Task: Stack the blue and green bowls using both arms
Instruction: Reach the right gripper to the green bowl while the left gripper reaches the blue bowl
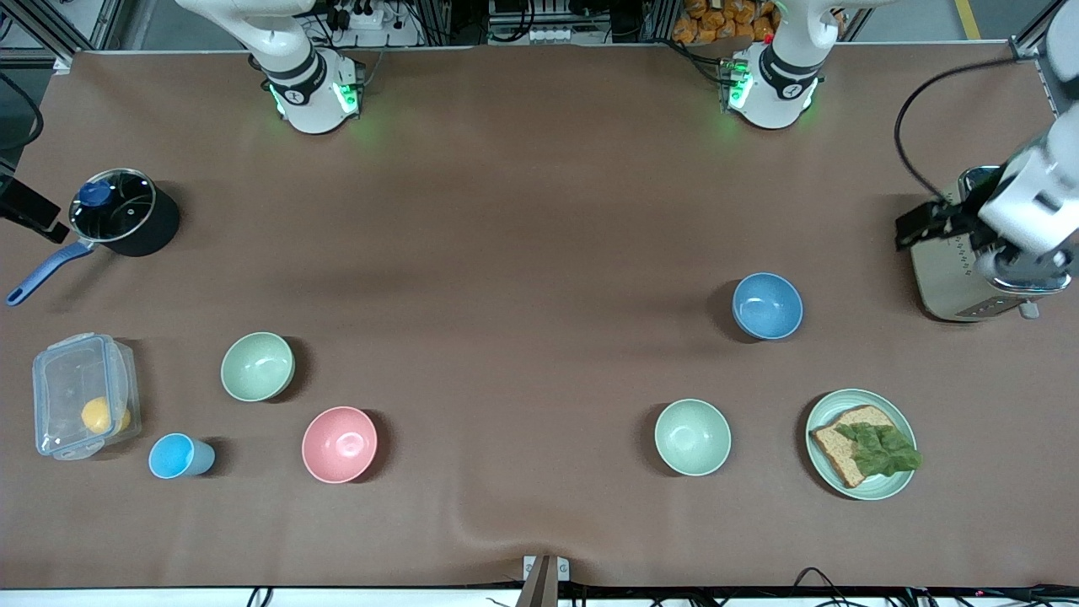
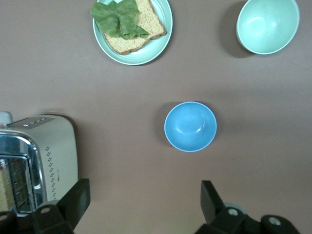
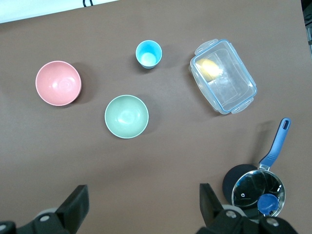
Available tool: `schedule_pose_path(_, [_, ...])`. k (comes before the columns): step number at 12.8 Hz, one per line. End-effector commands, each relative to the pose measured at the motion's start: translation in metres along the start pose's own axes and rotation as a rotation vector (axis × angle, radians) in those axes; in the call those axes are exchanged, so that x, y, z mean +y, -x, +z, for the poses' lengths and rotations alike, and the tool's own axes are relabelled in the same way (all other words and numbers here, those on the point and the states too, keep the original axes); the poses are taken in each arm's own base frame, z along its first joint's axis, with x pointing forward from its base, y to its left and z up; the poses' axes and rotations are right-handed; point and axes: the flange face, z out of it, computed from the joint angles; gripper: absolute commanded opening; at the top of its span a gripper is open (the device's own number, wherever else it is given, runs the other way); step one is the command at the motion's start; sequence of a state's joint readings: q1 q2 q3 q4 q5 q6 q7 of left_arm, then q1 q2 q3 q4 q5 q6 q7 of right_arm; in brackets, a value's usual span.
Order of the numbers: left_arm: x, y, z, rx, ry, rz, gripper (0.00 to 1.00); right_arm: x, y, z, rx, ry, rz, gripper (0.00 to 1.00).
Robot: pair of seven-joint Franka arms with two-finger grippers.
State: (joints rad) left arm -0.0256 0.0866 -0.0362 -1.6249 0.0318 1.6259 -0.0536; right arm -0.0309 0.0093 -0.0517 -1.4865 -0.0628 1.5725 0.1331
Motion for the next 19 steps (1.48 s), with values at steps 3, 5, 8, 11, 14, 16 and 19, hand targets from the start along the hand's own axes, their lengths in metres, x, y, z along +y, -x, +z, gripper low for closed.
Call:
schedule_pose_path(3, [0.012,-0.031,0.065,-0.027,0.010,-0.015,1.00,-0.011,-0.003,0.005,-0.015,0.025,-0.009,1.00])
schedule_pose_path(5, [0.016,-0.036,0.107,-0.027,0.011,-0.026,1.00,-0.006,-0.010,0.040,-0.115,0.044,0.009,1.00])
schedule_pose_path(8, [0.019,-0.035,0.164,-0.036,0.012,-0.031,1.00,0.012,-0.023,0.088,-0.241,0.075,0.018,1.00])
schedule_pose_path(11, [0.018,-0.024,0.217,-0.052,0.015,-0.032,1.00,0.029,-0.034,0.123,-0.305,0.064,0.055,1.00])
schedule_pose_path(14, [0.025,-0.007,0.258,-0.064,0.017,-0.020,1.00,0.018,-0.055,0.185,-0.332,0.055,0.042,1.00])
schedule_pose_path(16, [0.026,0.000,0.283,-0.062,0.017,-0.019,1.00,0.011,-0.067,0.230,-0.336,0.056,0.032,1.00])
schedule_pose_path(19, [0.025,0.008,0.314,-0.057,0.022,-0.022,0.97,0.004,-0.086,0.285,-0.288,0.043,0.005,1.00])
